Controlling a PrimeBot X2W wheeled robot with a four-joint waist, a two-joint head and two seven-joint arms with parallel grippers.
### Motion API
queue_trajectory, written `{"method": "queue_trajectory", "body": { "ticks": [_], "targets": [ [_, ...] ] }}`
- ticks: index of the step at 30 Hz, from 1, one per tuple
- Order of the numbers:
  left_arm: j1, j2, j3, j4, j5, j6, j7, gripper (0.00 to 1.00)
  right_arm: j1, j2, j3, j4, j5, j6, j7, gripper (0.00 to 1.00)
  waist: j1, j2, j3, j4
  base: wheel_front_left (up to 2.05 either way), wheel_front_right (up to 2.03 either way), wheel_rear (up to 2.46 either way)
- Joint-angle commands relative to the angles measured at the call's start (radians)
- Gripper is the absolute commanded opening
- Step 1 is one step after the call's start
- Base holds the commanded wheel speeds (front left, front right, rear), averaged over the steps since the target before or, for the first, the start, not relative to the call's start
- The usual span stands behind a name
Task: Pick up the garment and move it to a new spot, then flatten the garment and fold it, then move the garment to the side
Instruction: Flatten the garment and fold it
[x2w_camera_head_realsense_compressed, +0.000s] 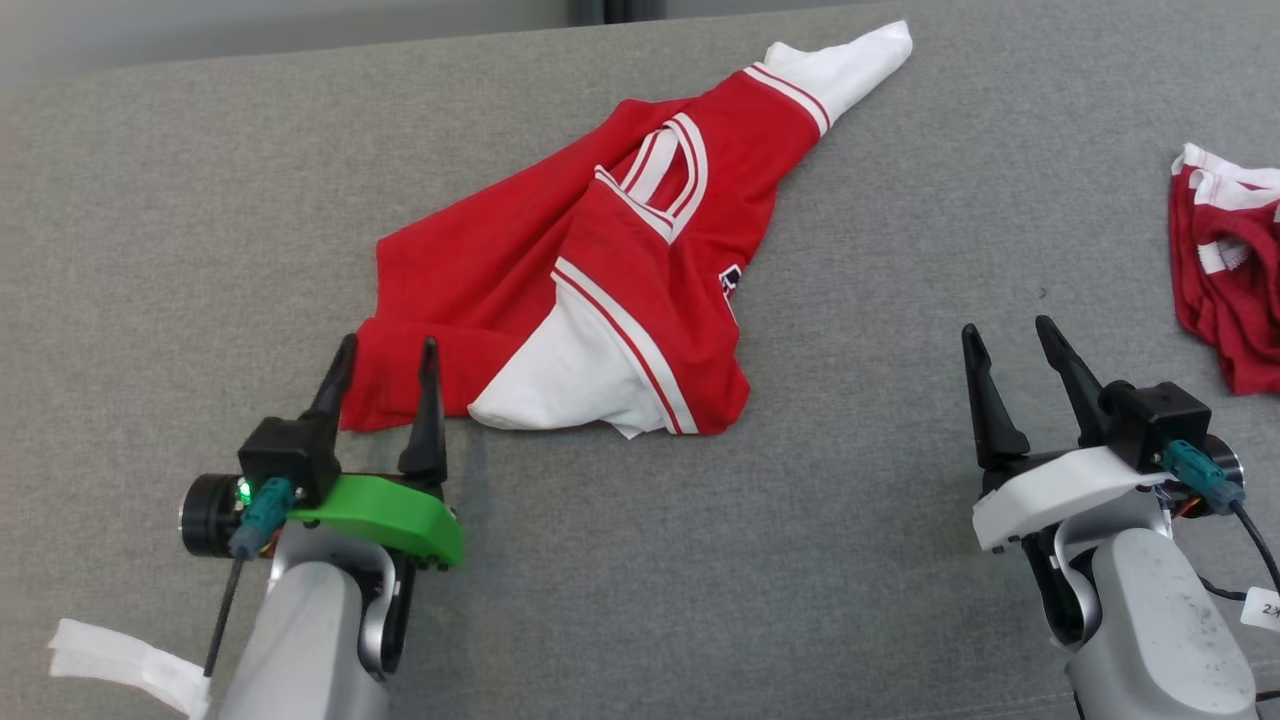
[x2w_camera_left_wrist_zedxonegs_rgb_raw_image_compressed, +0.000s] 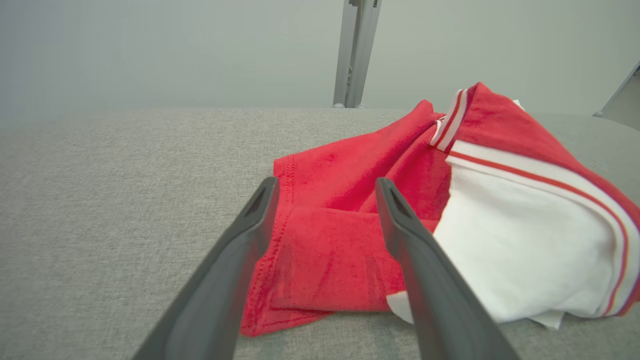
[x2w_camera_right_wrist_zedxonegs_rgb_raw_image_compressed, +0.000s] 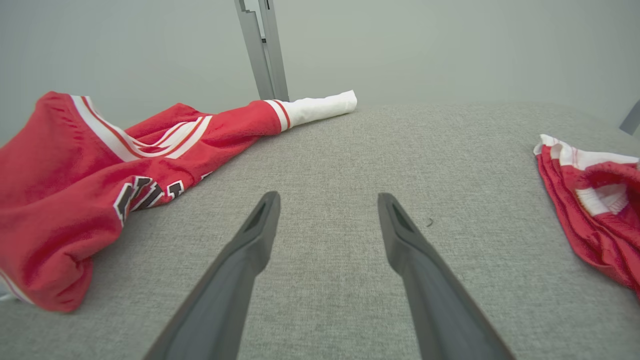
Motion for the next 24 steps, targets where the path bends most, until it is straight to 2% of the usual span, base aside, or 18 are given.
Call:
{"method": "queue_trajectory", "body": {
  "ticks": [1,6,13,15,17,22,24],
  "targets": [
    [0.011,0.000,-0.018,0.005,0.009,-0.006,0.000,1.00,-0.001,-0.004,0.001,0.001,0.000,-0.002,-0.004,1.00,0.0000,-0.0001,0.008,-0.017,0.00,0.00,0.00],
    [-0.010,0.002,-0.129,0.059,-0.041,-0.013,0.000,1.00,0.008,-0.004,0.003,0.000,0.009,-0.002,-0.004,1.00,0.0000,-0.0001,0.016,-0.045,0.00,0.00,0.00],
    [-0.035,0.048,-0.205,0.104,-0.106,-0.013,0.000,1.00,0.008,-0.004,0.000,-0.006,0.012,-0.002,-0.004,1.00,0.0000,-0.0001,0.027,-0.054,0.00,0.00,0.00],
    [-0.038,0.057,-0.213,0.107,-0.117,-0.013,0.000,0.81,0.006,-0.003,-0.002,-0.007,0.011,-0.002,-0.004,1.00,0.0000,-0.0001,0.027,-0.053,0.00,0.00,0.00],
    [-0.038,0.062,-0.229,0.106,-0.128,-0.013,0.000,0.67,0.004,-0.003,-0.003,-0.005,0.011,-0.002,-0.004,1.00,0.0000,-0.0001,0.025,-0.050,0.00,0.00,0.00],
    [-0.027,0.064,-0.263,0.094,-0.143,-0.014,0.000,0.56,0.004,-0.003,-0.004,0.002,0.017,-0.002,-0.004,1.00,0.0000,-0.0001,0.019,-0.037,0.00,0.00,0.00],
    [-0.019,0.067,-0.282,0.105,-0.152,-0.014,0.000,0.31,0.006,-0.004,-0.001,0.005,0.018,-0.002,-0.004,1.00,0.0000,-0.0001,0.016,-0.032,0.00,0.00,0.00]
  ]
}}
